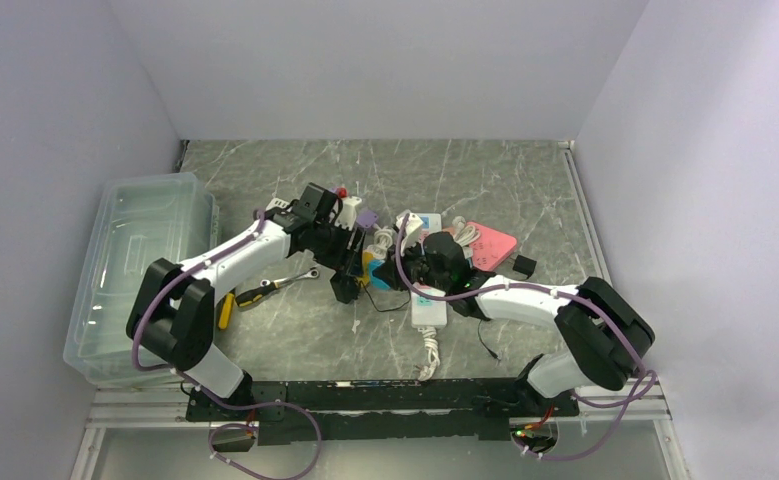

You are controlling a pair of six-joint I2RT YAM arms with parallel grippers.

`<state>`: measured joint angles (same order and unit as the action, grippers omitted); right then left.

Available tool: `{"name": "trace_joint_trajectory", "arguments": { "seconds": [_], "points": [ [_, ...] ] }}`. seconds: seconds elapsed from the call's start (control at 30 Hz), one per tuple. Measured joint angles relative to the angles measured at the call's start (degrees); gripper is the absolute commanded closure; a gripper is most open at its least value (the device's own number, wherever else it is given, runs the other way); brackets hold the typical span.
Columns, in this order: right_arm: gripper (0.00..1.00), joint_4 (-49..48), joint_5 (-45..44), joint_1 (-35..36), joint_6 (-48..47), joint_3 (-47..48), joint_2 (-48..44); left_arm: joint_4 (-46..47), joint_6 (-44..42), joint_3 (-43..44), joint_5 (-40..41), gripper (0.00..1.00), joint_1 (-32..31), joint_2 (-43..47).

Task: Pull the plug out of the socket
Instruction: Remove the plug from the socket.

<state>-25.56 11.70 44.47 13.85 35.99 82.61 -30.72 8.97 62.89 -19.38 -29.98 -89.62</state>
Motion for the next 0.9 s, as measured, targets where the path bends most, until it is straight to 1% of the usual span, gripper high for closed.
{"name": "trace_joint_trajectory", "arguments": {
  "seconds": [0.2, 0.47, 0.63, 0.77, 0.9],
  "points": [
    [1.00, 0.2, -0.4, 0.6, 0.0, 0.0, 0.0, -0.5, -0.1, 0.0, 0.2, 1.00, 0.2, -0.1],
    [1.00, 0.6, -9.1, 6.8, -3.4, 0.7, 0.0, -1.9, 1.0, 0.0, -2.9, 1.00, 3.1, -1.2],
    [1.00, 0.7, -10.1, 9.7, -4.4, 1.8, 0.0, -1.9, 1.4, 0.0, -3.1, 1.00, 4.1, -1.5],
    [1.00, 0.7, -10.3, 9.4, -4.4, 1.9, 0.0, -1.9, 1.2, 0.0, -3.0, 1.00, 4.1, -1.5],
    [1.00, 0.7, -9.7, 7.3, -4.0, 1.9, -0.1, -1.8, 1.1, 0.0, -2.8, 1.00, 4.0, -1.4]
  ]
}}
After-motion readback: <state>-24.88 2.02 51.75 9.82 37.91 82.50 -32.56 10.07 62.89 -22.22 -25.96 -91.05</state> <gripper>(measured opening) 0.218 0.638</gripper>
